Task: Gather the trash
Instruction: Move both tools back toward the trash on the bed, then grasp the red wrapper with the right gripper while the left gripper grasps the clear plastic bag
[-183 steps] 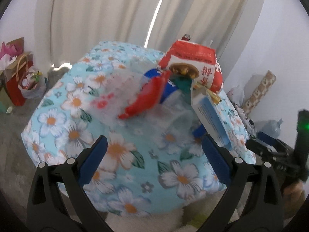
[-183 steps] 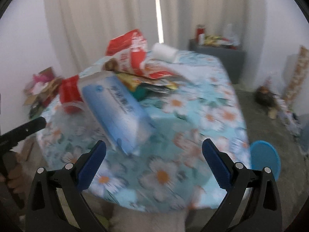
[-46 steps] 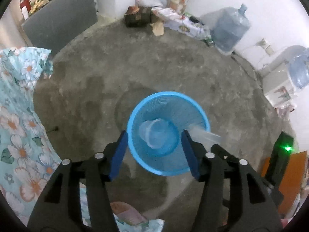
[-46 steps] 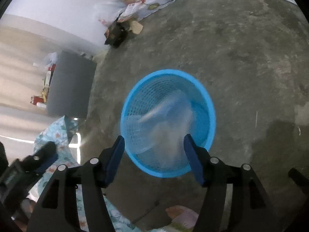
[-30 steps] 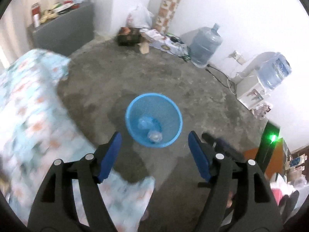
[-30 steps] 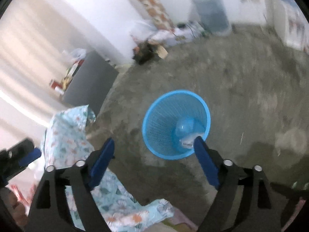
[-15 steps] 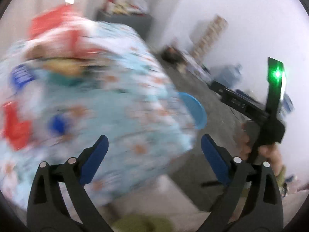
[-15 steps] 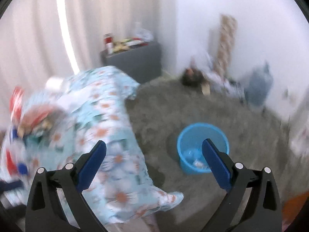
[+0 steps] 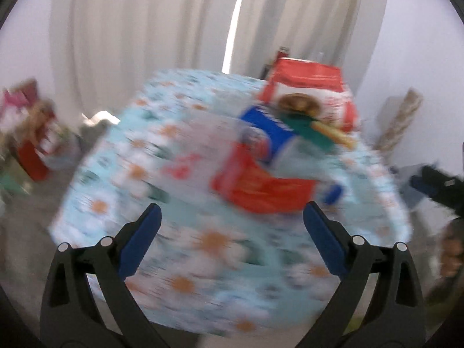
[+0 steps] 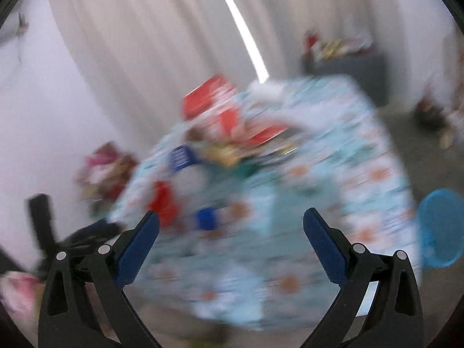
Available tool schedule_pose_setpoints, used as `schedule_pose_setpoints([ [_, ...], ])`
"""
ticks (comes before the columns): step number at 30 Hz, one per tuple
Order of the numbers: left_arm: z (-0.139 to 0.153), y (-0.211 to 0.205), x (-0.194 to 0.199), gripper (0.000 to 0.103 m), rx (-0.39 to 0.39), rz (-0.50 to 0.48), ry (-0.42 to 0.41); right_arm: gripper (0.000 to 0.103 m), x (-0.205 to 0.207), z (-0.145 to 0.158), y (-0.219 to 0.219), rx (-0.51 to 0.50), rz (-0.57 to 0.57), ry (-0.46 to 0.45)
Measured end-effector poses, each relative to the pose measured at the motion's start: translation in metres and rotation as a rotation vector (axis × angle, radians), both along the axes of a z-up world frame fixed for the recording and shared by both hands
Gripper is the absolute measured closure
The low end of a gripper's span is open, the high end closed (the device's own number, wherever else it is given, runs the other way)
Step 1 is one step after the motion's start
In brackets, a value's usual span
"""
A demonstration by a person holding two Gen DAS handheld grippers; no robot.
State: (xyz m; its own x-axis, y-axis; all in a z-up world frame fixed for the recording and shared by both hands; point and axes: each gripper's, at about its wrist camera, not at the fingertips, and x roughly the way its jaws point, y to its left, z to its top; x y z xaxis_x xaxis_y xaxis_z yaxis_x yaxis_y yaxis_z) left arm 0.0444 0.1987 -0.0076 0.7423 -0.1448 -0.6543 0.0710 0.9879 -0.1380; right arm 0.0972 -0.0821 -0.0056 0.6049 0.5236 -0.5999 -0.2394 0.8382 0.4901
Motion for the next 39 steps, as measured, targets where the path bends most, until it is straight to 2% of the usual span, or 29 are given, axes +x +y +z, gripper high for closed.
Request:
schedule_pose_setpoints([
  [3, -0.006, 0.006, 0.008, 0.009, 0.126, 0.008, -0.033, 0.018, 0.012, -0.013, 0.028, 0.089, 0.078, 0.087],
  [6, -0.010, 0.006, 0.012, 0.010, 0.204, 0.005, -0.044, 0.029, 0.026, -0.030, 0.049, 0.165, 0.122, 0.202],
  [8, -0.015, 0.004, 0.014, 0.022, 0.248, -0.011, -0.048, 0.034, 0.031, -0.040, 0.059, 0.194, 0.131, 0.259],
  [12, -0.029, 0.004, 0.026, 0.037, 0.301, -0.025, -0.025, 0.042, 0.036, -0.058, 0.074, 0.218, 0.102, 0.345],
  [14, -0.036, 0.006, 0.031, 0.045, 0.311, -0.027, -0.013, 0.044, 0.040, -0.062, 0.079, 0.228, 0.086, 0.363],
  [16, -0.040, 0.008, 0.036, 0.048, 0.327, -0.030, -0.008, 0.046, 0.043, -0.064, 0.086, 0.227, 0.069, 0.368],
  [19, -0.042, 0.009, 0.039, 0.051, 0.332, -0.031, -0.011, 0.049, 0.047, -0.069, 0.093, 0.215, 0.022, 0.373],
  [26, -0.047, 0.006, 0.046, 0.053, 0.333, -0.026, 0.009, 0.064, 0.052, -0.092, 0.102, 0.261, -0.066, 0.424],
  [31, -0.051, 0.006, 0.054, 0.058, 0.315, -0.020, 0.034, 0.075, 0.051, -0.097, 0.100, 0.296, -0.087, 0.419],
  [36, -0.051, 0.003, 0.060, 0.059, 0.315, -0.006, 0.043, 0.094, 0.051, -0.101, 0.091, 0.321, -0.083, 0.432],
  [39, -0.051, 0.002, 0.064, 0.062, 0.326, 0.000, 0.043, 0.096, 0.048, -0.100, 0.085, 0.323, -0.077, 0.415],
])
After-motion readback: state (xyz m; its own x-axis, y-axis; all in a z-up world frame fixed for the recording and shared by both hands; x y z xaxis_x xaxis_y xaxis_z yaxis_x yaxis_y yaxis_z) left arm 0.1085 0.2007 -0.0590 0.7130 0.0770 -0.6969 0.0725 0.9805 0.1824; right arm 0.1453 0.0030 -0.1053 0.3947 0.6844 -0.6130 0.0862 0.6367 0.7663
